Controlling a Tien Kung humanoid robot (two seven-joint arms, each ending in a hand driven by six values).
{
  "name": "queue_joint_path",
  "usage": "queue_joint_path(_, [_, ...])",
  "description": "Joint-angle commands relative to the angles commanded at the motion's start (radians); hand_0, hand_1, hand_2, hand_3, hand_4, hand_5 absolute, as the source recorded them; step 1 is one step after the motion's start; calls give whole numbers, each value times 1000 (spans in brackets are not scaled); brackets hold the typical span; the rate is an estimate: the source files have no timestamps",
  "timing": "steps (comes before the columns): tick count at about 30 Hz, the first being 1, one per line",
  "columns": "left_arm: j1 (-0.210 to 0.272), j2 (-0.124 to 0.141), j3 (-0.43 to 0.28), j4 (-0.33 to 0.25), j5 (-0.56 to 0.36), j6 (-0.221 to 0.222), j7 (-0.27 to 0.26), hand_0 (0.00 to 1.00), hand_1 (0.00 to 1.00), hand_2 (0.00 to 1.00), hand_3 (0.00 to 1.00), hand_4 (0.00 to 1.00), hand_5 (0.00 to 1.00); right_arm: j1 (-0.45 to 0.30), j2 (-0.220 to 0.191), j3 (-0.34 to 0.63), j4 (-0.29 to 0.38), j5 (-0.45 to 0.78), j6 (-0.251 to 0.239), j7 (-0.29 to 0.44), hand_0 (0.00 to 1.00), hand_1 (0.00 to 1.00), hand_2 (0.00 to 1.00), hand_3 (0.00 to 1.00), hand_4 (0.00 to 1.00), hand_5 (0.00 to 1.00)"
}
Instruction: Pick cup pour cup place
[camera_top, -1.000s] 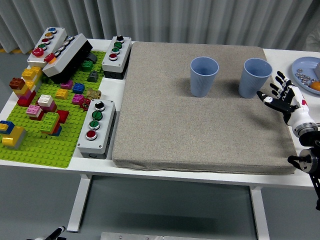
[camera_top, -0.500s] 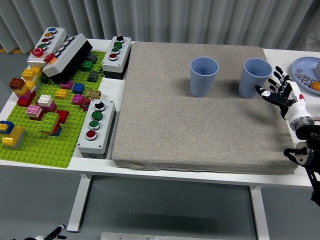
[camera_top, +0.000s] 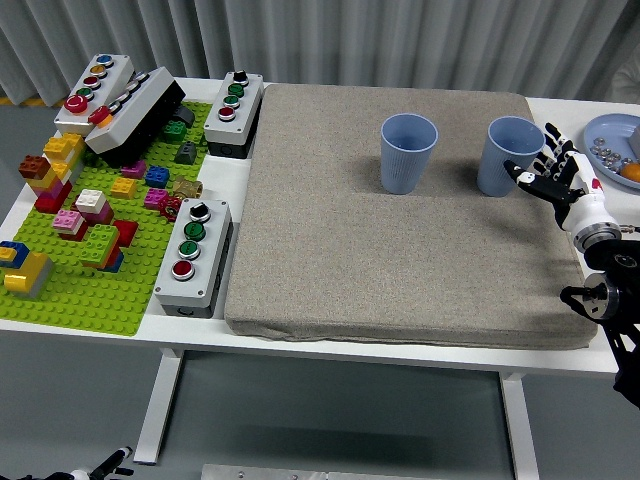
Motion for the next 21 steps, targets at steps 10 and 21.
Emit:
queue_joint_path(10, [-3, 0, 3, 0, 0, -2, 1, 838, 833, 904, 795, 615, 998, 0, 8, 3, -17, 0, 4, 1, 987, 929, 998, 977, 824, 200])
queue_joint_path(21, [-6, 0, 6, 0, 2, -3, 2, 837, 832, 904, 793, 615, 998, 0, 17, -8, -38, 5, 5, 10, 986, 928, 998, 970, 823, 202])
